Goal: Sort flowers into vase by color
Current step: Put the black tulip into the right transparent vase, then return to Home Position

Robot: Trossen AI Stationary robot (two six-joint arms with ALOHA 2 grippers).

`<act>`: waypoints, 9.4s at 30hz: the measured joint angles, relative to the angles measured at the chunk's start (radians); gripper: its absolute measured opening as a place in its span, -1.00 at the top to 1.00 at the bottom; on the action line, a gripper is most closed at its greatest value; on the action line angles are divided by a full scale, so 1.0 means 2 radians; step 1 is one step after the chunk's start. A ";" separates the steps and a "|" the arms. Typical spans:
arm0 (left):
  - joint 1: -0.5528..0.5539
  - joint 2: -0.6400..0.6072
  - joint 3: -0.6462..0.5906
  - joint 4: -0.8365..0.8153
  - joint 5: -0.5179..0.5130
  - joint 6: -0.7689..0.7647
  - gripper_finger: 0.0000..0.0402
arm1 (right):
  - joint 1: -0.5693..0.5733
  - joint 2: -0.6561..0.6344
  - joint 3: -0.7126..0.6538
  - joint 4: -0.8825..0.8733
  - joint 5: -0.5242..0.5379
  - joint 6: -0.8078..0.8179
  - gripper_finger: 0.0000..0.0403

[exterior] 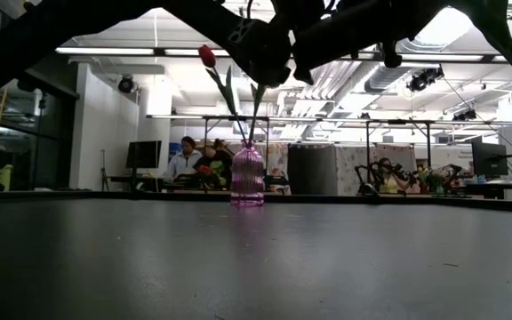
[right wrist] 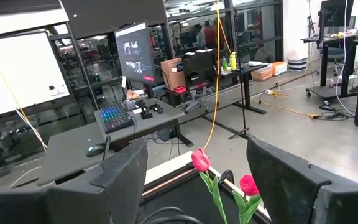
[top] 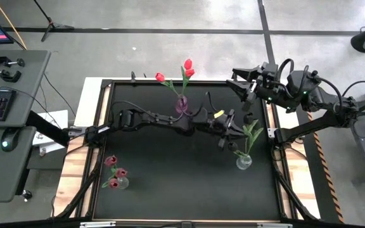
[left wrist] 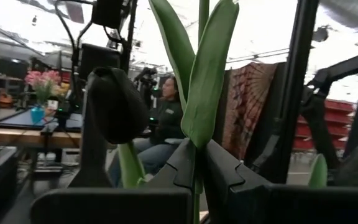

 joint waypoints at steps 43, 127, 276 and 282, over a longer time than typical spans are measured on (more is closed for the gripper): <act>-0.012 -0.003 -0.001 -0.046 -0.005 0.034 0.85 | 0.000 0.000 0.000 -0.001 0.000 0.002 -0.31; 0.027 -0.765 -0.823 0.006 -0.189 -0.061 1.00 | -0.011 0.027 0.000 -0.113 -0.019 0.005 0.72; 0.015 -1.022 -0.930 -0.114 -0.237 -0.085 1.00 | -0.068 -0.530 -0.724 0.205 -0.342 0.223 1.00; 0.015 -1.088 -0.930 -0.125 -0.237 -0.085 1.00 | -0.068 -0.527 -0.724 0.205 -0.342 0.223 1.00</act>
